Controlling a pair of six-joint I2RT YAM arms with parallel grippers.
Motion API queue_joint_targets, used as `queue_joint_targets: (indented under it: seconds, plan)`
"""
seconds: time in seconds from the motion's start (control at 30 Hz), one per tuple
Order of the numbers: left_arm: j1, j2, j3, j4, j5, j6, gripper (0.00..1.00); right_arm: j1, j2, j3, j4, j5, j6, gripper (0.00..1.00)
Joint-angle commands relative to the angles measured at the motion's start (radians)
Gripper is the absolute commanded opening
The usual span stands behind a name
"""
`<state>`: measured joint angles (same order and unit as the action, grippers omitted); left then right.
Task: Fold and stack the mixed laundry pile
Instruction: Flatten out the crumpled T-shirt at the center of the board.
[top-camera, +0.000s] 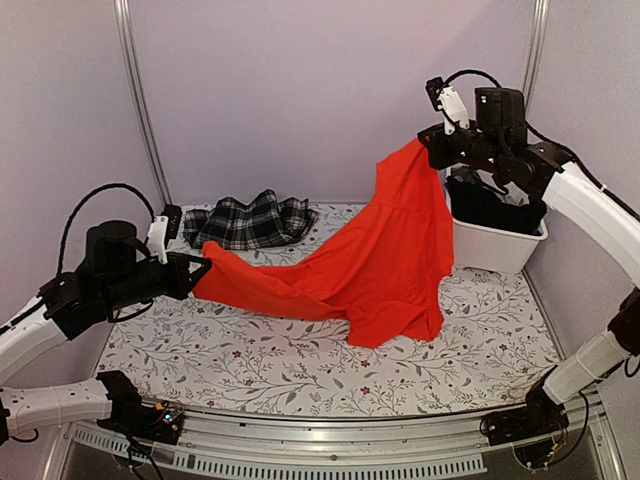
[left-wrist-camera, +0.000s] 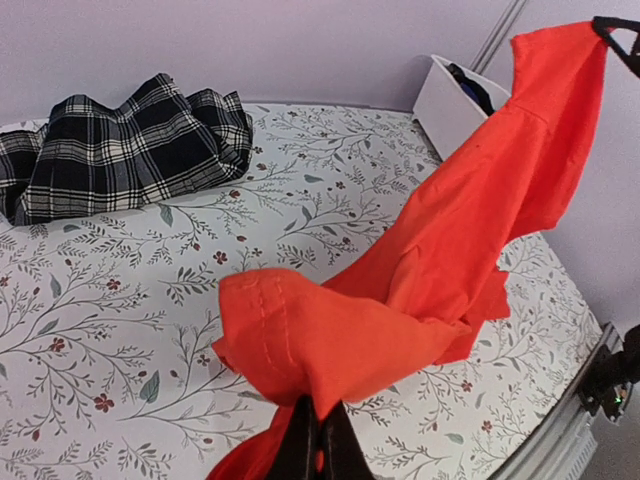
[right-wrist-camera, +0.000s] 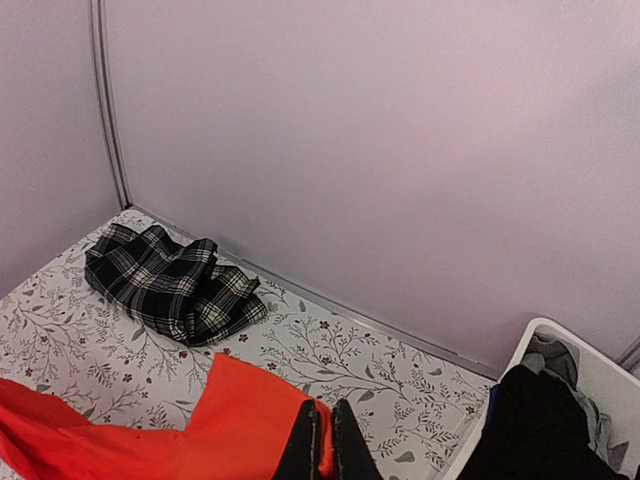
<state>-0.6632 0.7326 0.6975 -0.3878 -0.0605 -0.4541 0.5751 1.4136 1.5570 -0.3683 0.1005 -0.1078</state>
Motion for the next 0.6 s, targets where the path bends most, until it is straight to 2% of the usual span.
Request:
queue_joint_targets:
  seconds: [0.0, 0.13, 0.2, 0.23, 0.3, 0.33, 0.4, 0.57]
  plan:
    - [0.008, -0.020, 0.007, -0.032, 0.053, 0.033, 0.00, -0.036, 0.223, 0.115, 0.059, 0.067, -0.047, 0.00]
    - [-0.019, 0.011, 0.010, -0.056, 0.053, 0.029, 0.00, -0.049, 0.453, 0.288, 0.064, 0.113, -0.061, 0.00]
    - [-0.031, 0.061, 0.020, -0.063, 0.076, 0.031, 0.00, -0.052, 0.571, 0.425, 0.008, 0.151, -0.066, 0.01]
    - [-0.035, 0.087, 0.027, -0.072, 0.088, 0.030, 0.00, -0.051, 0.657, 0.508, -0.049, 0.160, -0.065, 0.12]
    - [-0.056, 0.144, 0.044, -0.090, 0.104, 0.035, 0.00, -0.053, 0.754, 0.649, -0.171, 0.128, -0.047, 0.45]
    - [-0.069, 0.168, 0.053, -0.099, 0.100, 0.036, 0.00, -0.052, 0.771, 0.650, -0.193, 0.091, -0.026, 0.58]
    - [-0.083, 0.206, 0.068, -0.119, 0.083, 0.031, 0.00, -0.052, 0.724, 0.542, -0.188, -0.015, -0.001, 0.69]
    - [-0.070, 0.246, 0.081, -0.135, 0.011, 0.010, 0.00, -0.048, 0.423, 0.078, -0.079, -0.308, 0.128, 0.66]
